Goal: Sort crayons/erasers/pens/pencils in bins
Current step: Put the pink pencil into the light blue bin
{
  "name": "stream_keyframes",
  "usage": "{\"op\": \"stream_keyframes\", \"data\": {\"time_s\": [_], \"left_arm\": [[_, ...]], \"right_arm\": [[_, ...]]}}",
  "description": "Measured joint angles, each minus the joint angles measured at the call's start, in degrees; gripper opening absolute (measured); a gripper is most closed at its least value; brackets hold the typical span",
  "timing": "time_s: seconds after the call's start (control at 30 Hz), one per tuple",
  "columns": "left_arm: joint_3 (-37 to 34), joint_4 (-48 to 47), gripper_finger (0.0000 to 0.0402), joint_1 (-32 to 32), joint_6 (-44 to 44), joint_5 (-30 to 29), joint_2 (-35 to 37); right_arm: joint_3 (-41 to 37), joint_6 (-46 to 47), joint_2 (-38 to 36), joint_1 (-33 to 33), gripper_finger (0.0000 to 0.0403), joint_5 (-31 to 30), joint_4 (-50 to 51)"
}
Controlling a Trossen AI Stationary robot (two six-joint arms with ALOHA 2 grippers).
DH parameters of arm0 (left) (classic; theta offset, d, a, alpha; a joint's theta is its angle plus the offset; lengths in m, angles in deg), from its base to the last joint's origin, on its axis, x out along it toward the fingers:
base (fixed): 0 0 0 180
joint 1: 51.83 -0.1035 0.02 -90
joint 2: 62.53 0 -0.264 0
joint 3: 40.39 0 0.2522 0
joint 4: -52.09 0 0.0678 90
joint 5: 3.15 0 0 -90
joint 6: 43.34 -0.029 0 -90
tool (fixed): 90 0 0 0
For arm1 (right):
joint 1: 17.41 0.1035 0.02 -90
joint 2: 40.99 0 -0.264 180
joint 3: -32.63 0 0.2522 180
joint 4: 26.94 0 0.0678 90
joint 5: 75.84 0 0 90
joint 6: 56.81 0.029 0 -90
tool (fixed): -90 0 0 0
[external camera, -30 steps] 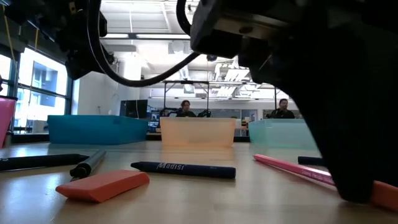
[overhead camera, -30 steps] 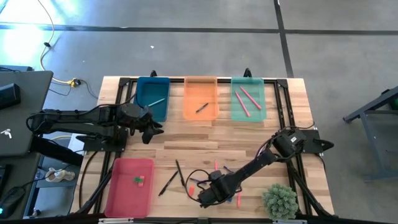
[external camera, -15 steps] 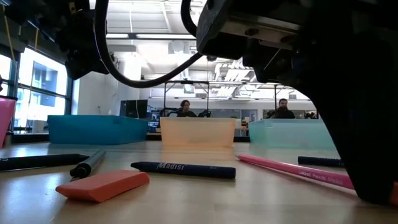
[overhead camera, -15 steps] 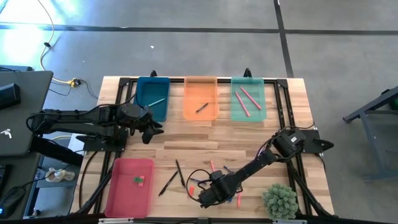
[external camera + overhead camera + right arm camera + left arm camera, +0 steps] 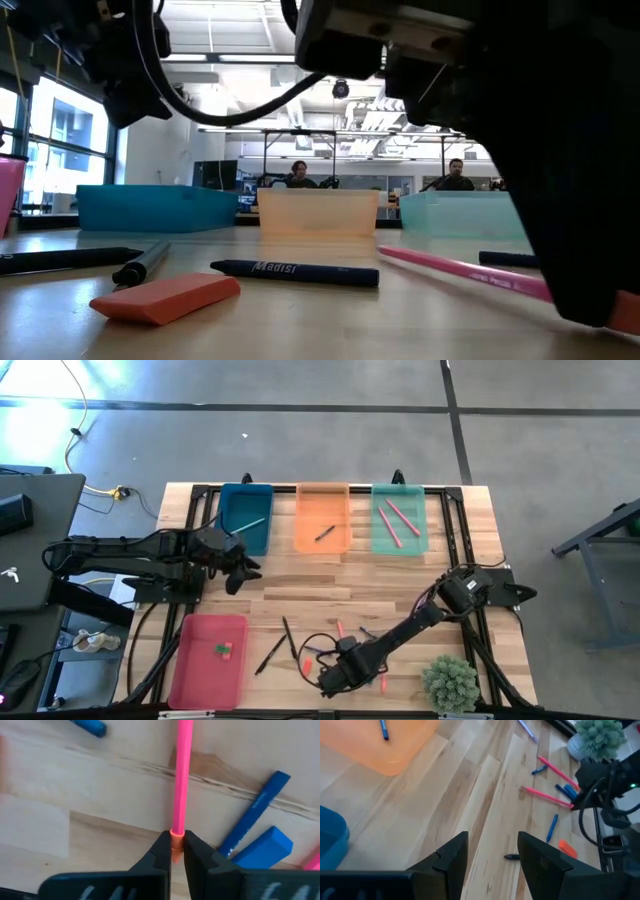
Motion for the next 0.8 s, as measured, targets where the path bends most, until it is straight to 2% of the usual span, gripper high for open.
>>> {"op": "stream_keyframes", "data": {"time_s": [0.57,0.8], "left_arm": [[0.0,-3.2,0.0158,0.0,-3.1,0.0,0.0],[0.0,-3.2,0.0158,0.0,-3.2,0.0,0.0]], "right_arm": [[0.0,2.9,-0.7,0.0,0.0012,-1.5,-1.9],[0.2,8.8,-3.6,0.5,0.0012,-10.6,-0.5]]}}
